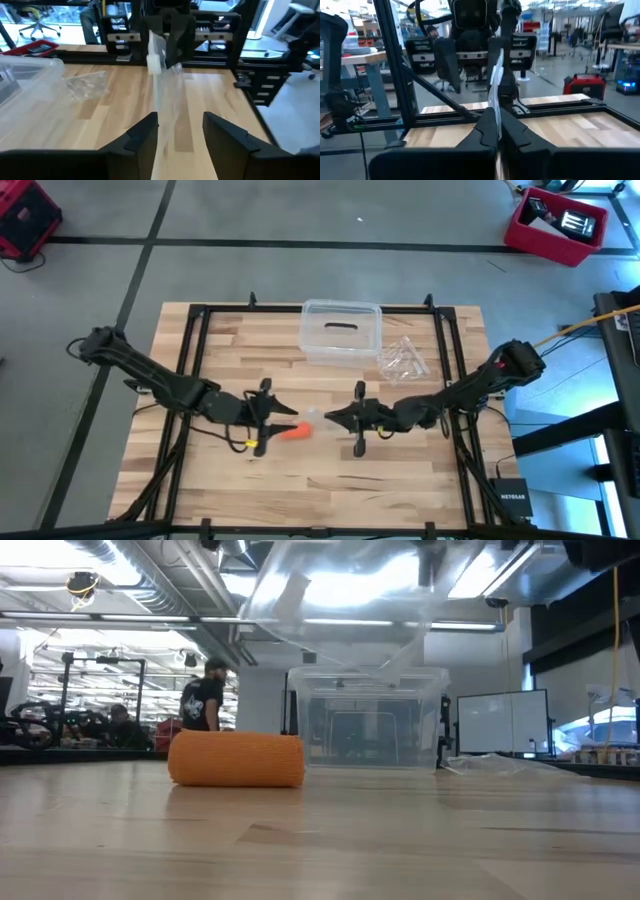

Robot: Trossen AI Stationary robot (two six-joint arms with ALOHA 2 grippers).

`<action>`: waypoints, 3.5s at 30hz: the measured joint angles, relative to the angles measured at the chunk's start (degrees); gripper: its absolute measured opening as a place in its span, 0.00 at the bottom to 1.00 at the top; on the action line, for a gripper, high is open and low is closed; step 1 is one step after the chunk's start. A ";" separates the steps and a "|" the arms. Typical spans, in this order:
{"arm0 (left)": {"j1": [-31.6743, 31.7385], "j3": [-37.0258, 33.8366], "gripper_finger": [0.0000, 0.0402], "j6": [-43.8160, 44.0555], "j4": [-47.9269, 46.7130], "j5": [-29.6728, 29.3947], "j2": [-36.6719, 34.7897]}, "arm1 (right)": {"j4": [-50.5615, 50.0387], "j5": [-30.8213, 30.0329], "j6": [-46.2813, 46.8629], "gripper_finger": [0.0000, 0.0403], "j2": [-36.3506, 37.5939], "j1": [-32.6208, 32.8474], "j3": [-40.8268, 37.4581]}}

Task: Roll bandage
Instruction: Open the bottom transparent zip bag

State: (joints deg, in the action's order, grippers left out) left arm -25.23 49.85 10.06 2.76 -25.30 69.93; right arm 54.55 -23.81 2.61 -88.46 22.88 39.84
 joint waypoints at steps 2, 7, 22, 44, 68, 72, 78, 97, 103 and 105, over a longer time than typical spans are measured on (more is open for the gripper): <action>0.93 0.02 0.36 -0.04 2.15 0.00 1.85 | 4.14 0.44 -1.82 0.00 -1.30 0.00 -0.53; 3.46 0.00 0.36 0.03 4.68 -0.04 4.90 | 5.92 2.42 -4.25 0.00 -2.52 -0.11 -0.46; 3.03 0.02 0.02 -7.25 5.97 1.53 4.48 | 2.21 2.86 -2.89 0.09 -1.17 0.04 0.33; -0.38 4.41 0.00 -5.58 -1.91 -1.76 7.30 | -76.16 4.28 6.16 0.32 -0.07 -1.14 41.29; -0.28 4.43 0.00 -5.59 -2.22 -1.95 7.37 | -74.62 4.36 -1.34 0.06 -3.41 -1.16 41.17; -0.28 4.46 0.00 -4.57 -2.15 -1.97 7.37 | -74.53 1.82 -1.60 0.03 -3.41 -1.16 41.17; -0.17 4.46 0.08 -1.25 -2.21 -1.95 6.05 | -74.86 1.71 -2.54 0.01 -3.41 -1.14 41.17; 2.08 4.46 0.28 -4.33 6.09 -1.95 7.65 | -75.27 0.74 -2.45 0.00 -3.41 -1.14 41.17; 2.08 4.46 0.19 -5.05 6.14 -1.95 7.54 | -74.93 0.85 -2.42 0.00 -3.41 -1.14 41.17; 2.10 4.46 0.14 -5.68 6.25 -1.95 7.52 | -74.89 0.83 -2.45 0.00 -3.41 -1.14 41.17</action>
State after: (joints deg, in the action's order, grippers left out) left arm -23.14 54.30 4.39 9.00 -27.24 77.45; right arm -20.34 -22.98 0.16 -91.88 21.74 81.01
